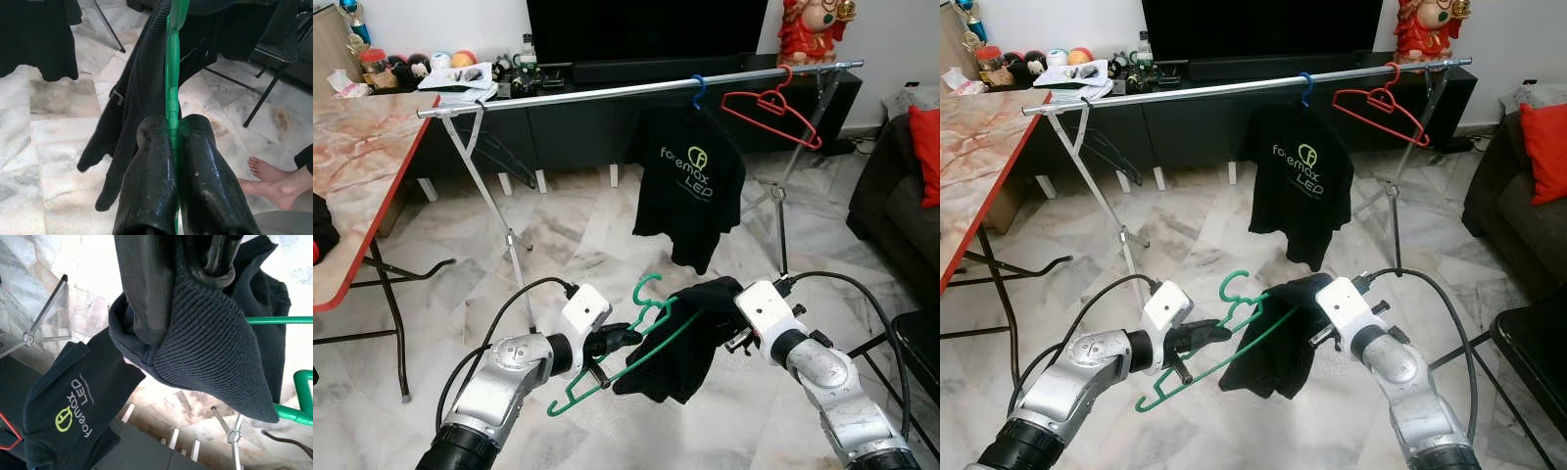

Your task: Hang hanger

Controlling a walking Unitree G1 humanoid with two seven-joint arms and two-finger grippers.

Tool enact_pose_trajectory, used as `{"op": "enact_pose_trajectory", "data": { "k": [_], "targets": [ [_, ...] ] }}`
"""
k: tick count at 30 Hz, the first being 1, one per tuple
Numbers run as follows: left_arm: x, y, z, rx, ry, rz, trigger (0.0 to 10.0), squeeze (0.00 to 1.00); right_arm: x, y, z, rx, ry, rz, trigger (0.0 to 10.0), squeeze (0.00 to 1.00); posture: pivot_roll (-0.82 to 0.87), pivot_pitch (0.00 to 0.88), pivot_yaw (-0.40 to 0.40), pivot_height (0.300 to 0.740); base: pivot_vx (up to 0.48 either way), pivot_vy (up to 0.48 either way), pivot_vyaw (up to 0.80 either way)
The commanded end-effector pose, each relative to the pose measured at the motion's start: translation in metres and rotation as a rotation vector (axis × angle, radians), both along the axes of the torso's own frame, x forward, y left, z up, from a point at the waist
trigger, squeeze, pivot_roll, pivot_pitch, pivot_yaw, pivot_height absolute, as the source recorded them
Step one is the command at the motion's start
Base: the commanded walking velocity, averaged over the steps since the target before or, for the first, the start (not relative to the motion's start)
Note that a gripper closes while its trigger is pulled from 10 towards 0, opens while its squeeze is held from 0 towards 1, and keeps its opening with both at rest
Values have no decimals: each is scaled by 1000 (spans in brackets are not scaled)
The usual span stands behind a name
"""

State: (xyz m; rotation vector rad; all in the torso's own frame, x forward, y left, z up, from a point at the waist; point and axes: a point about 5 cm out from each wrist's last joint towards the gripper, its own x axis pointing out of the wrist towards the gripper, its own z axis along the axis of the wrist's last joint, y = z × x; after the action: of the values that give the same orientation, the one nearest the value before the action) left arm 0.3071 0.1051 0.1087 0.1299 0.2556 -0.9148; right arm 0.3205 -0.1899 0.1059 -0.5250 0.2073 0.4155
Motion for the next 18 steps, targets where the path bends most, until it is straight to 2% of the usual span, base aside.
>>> {"op": "enact_pose_trajectory", "data": {
  "k": [1, 4, 7, 8, 11, 15, 17, 18],
  "targets": [
    [0, 0, 5, -27, -15, -8, 10000, 0, -8, 23, 7, 88, -24, 164, 10000, 0, -49, 87, 32, 740, 0, 0, 0],
    [-1, -2, 5, -31, -11, -19, 10000, 0, -11, 33, 11, 132, -46, 238, 10000, 0, -49, 87, 33, 740, 0, 0, 0],
    [-3, -3, 4, -33, -5, -30, 10000, 0, -27, 50, 22, 253, -21, 425, 10000, 0, -50, 88, 33, 740, 0, 0, 0],
    [-4, -3, 4, -33, -1, -39, 10000, 0, -38, 58, 27, 295, 15, 542, 10000, 0, -51, 89, 32, 740, 0, 0, 0],
    [-5, -4, 3, -33, 3, -45, 10000, 0, -43, 62, 28, 297, 37, 598, 10000, 0, -53, 89, 32, 740, 0, 0, 0],
    [-6, -5, 2, -32, 9, -52, 10000, 0, -35, 54, 20, 216, 34, 524, 10000, 0, -52, 89, 31, 740, 0, 0, 0],
    [-6, -6, 1, -33, 11, -54, 10000, 0, -23, 43, 12, 141, 20, 402, 10000, 0, -51, 90, 31, 740, 0, 0, 0],
    [-6, -5, 1, -32, 12, -54, 10000, 0, -13, 31, 5, 72, 22, 281, 10000, 0, -50, 90, 31, 740, 0, 0, 0]
  ]
}}
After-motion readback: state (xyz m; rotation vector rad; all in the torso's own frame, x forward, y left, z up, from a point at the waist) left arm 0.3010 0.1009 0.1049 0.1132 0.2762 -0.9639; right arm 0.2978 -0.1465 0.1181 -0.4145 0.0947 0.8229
